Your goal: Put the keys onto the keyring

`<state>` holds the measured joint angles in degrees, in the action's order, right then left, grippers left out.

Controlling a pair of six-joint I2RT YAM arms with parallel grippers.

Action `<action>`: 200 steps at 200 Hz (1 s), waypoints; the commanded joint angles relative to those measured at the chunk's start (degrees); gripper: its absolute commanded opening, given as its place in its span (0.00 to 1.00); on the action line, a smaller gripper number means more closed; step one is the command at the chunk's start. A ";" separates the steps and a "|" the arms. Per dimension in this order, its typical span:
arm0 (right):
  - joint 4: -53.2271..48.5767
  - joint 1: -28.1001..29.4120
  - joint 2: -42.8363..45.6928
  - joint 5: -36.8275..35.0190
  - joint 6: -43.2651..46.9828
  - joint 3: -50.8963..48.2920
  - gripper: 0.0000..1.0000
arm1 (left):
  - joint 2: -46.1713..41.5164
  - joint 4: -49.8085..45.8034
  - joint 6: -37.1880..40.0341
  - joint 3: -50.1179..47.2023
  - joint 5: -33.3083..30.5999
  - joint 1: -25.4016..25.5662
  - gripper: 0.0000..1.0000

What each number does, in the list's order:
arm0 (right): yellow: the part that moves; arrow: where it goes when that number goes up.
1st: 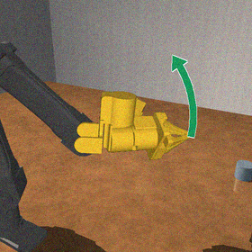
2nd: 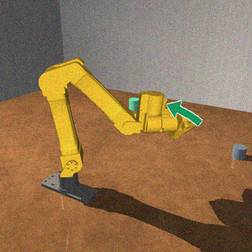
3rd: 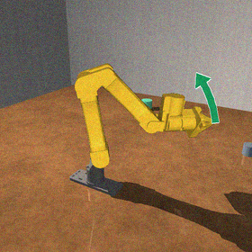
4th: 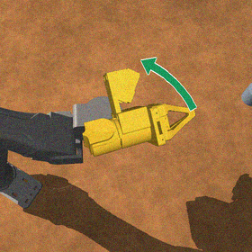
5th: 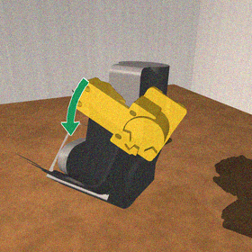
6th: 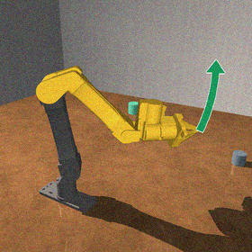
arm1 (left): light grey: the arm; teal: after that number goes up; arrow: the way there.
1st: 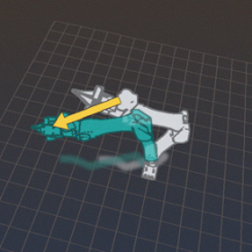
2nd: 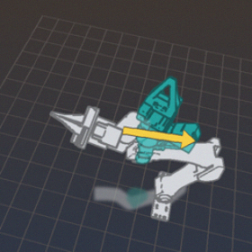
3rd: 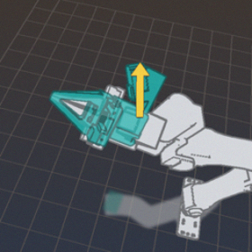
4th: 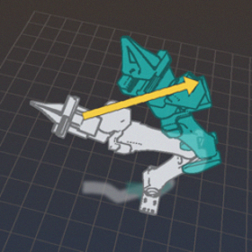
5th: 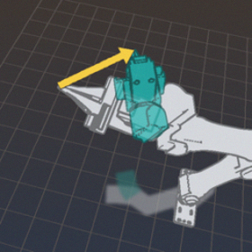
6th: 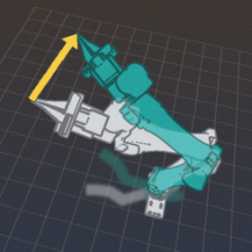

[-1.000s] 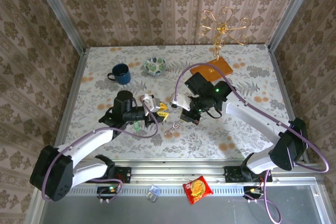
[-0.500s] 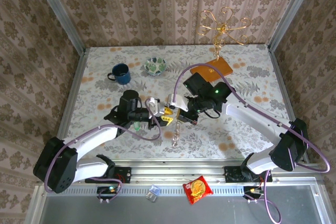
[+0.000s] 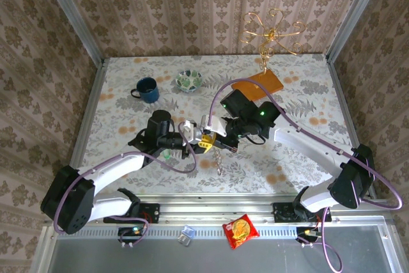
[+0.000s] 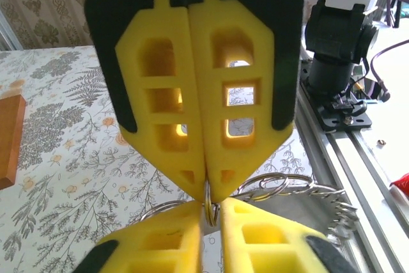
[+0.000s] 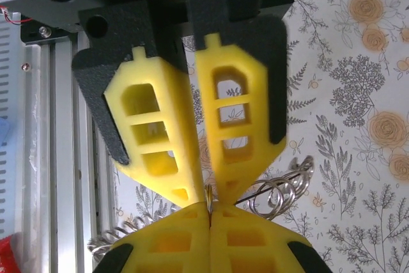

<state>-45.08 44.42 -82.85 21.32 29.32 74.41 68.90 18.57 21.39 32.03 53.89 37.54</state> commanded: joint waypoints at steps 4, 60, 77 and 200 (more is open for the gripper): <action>2.76 0.61 0.64 0.62 -1.84 0.76 0.00 | -0.43 0.06 0.79 1.10 1.20 0.25 0.04; 13.90 -3.56 8.23 6.45 -8.76 -8.97 0.30 | -2.24 9.74 -4.32 -3.53 -1.50 0.52 0.00; 21.86 -6.21 12.88 10.05 -11.12 -15.22 0.34 | -2.30 13.59 -6.44 -4.99 -1.77 0.68 0.00; 45.47 -7.29 19.61 13.10 -7.87 -33.99 0.27 | 0.18 23.44 -11.52 -7.14 -1.41 1.99 0.00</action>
<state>-4.16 36.64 -63.00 33.08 21.21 41.63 68.86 38.09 11.14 25.45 51.42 38.96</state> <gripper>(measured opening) 0.280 0.049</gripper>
